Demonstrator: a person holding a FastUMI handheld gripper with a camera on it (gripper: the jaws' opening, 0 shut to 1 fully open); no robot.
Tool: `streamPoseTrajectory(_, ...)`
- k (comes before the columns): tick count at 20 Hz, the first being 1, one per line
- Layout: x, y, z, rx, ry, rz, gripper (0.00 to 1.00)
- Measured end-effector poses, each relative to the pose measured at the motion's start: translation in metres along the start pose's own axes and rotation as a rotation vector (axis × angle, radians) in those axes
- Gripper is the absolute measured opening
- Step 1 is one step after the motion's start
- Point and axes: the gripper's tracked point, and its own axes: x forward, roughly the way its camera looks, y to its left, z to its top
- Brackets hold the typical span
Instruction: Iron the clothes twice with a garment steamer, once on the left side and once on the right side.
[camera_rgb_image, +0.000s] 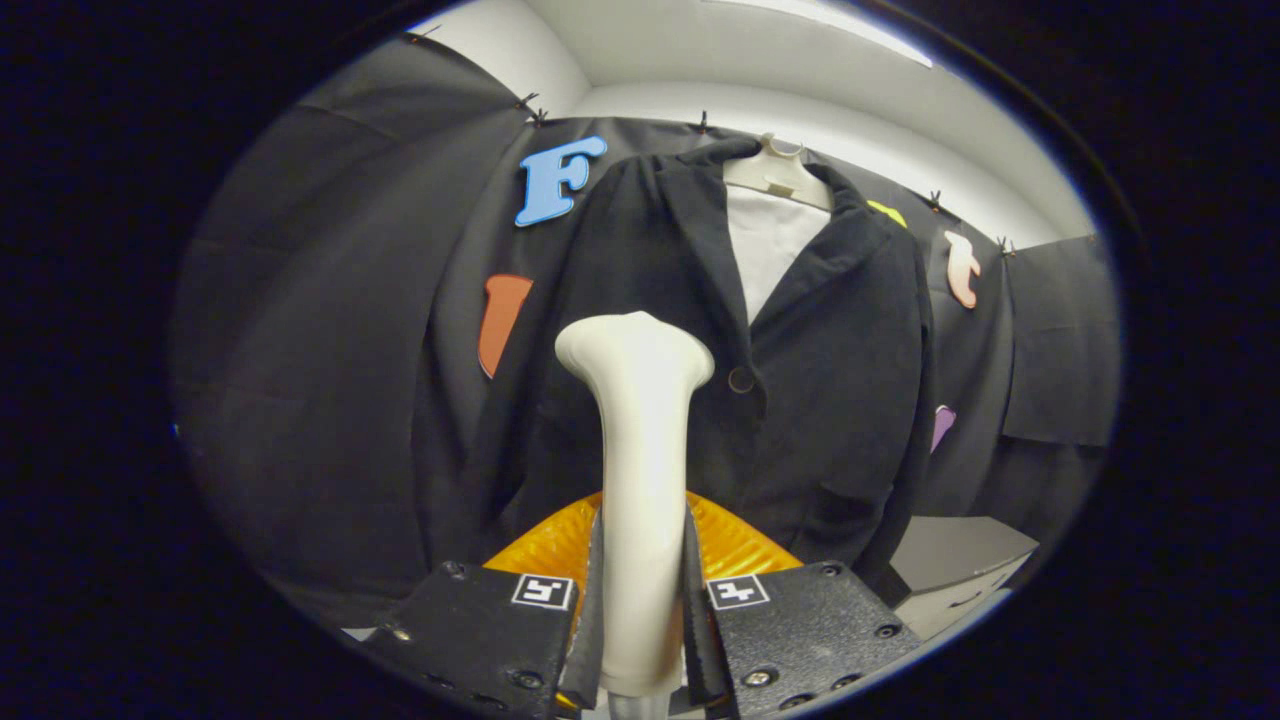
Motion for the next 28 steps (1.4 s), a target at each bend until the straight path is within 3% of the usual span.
streamPoseTrajectory(28,-0.051,0.0,-0.157,-0.032,0.329,0.032,0.35)
